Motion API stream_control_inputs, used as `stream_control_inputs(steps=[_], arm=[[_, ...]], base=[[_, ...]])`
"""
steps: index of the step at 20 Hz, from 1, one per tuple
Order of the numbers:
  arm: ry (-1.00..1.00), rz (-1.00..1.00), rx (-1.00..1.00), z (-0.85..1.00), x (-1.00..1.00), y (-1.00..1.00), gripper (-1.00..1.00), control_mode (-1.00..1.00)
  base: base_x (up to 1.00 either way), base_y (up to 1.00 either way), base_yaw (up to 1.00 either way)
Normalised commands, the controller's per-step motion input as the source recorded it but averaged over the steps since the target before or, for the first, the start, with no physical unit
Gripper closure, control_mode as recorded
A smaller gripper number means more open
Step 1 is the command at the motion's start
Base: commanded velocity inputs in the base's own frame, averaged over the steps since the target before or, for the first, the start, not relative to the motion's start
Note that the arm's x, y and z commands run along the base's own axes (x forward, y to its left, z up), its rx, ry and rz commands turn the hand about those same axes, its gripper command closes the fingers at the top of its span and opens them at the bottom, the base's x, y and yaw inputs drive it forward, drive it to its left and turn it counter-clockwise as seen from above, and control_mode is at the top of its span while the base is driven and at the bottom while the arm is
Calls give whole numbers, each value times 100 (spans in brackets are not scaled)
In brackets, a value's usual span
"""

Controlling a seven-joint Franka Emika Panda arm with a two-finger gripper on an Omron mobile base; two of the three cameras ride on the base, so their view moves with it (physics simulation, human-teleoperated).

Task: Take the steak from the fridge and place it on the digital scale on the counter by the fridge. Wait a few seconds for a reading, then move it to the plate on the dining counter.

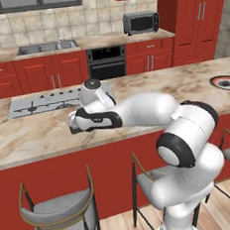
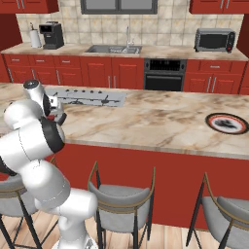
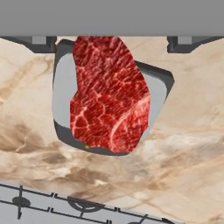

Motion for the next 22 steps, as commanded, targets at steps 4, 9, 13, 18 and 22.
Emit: stream_control_inputs(steps=[4,9,13,18,22], arm=[[0,0,1,-13,14,0,-100,-100],[0,0,1,-17,13,0,-100,-100],[0,0,2,-14,16,2,-100,-100],[0,0,3,-9,17,2,-100,-100],[0,0,3,-13,16,5,-100,-100]], base=[[0,0,0],[0,0,0],[0,0,0],[0,0,0],[0,0,0]])
